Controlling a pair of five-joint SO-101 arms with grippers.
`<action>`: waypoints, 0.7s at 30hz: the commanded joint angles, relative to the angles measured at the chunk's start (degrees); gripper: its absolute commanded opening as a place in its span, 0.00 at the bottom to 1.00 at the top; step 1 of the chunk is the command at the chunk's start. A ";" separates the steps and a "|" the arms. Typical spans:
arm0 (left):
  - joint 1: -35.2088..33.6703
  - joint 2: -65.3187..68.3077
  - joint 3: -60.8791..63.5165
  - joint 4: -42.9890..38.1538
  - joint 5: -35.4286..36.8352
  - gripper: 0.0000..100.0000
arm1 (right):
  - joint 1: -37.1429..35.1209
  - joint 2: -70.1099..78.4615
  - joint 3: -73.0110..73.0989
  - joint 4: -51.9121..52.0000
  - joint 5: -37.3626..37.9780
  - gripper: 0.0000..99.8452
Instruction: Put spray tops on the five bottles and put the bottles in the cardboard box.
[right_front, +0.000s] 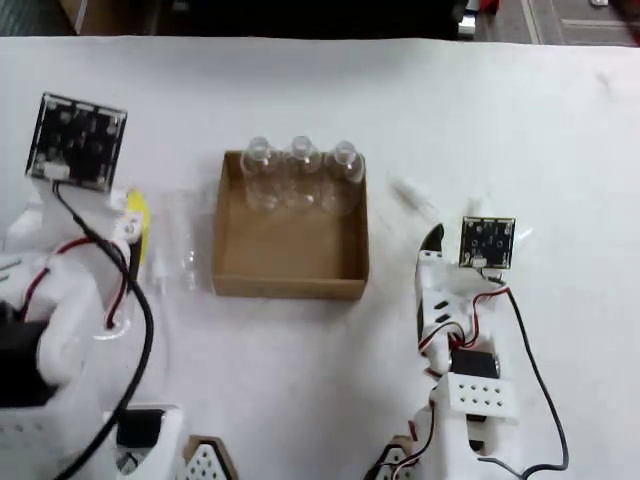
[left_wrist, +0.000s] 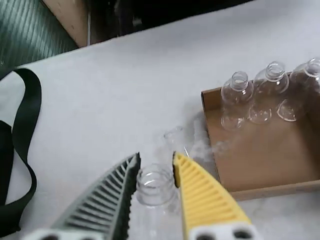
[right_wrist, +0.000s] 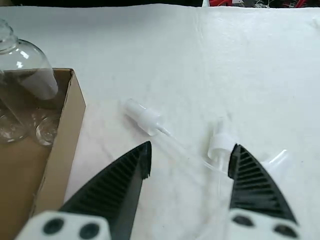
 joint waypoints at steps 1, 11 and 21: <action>1.27 -6.11 -0.09 -1.32 0.79 0.02 | 0.22 -0.84 -0.35 -1.19 0.79 0.23; 1.27 -13.58 8.62 -4.57 0.79 0.02 | 0.22 -0.84 -0.35 -1.19 0.79 0.23; 3.30 -28.97 19.43 -14.86 0.35 0.02 | 0.13 -0.84 -0.35 -1.19 0.79 0.23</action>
